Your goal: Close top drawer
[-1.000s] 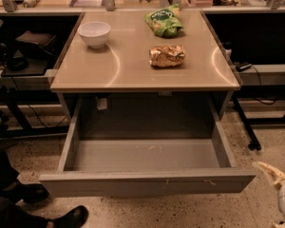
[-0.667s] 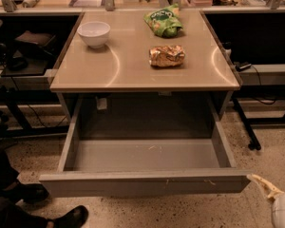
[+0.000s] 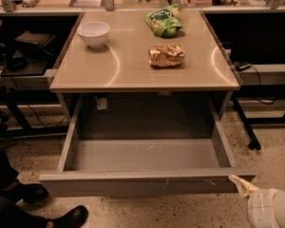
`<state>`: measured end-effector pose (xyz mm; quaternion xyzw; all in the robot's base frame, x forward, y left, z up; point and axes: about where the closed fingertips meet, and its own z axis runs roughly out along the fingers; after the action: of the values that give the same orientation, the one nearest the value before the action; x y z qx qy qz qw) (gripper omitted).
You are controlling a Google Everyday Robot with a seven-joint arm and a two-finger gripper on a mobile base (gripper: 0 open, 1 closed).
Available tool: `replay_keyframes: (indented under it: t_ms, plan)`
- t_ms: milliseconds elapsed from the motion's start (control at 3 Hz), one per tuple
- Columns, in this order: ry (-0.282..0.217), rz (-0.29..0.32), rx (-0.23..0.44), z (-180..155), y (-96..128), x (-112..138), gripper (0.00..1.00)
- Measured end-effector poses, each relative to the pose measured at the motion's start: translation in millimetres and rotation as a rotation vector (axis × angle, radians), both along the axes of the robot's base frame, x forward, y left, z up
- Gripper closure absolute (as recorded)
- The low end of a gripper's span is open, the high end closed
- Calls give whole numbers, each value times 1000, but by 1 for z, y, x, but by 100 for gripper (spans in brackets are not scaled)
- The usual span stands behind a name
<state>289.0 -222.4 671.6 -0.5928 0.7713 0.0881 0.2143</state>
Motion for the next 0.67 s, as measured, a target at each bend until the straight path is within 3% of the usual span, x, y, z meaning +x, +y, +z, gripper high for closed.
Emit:
replay_keyframes:
  t_ms: [333,667]
  plan:
    - [-14,29,-142,-12,5,22,0]
    - [-3,4,-181,-14,-3,25,0]
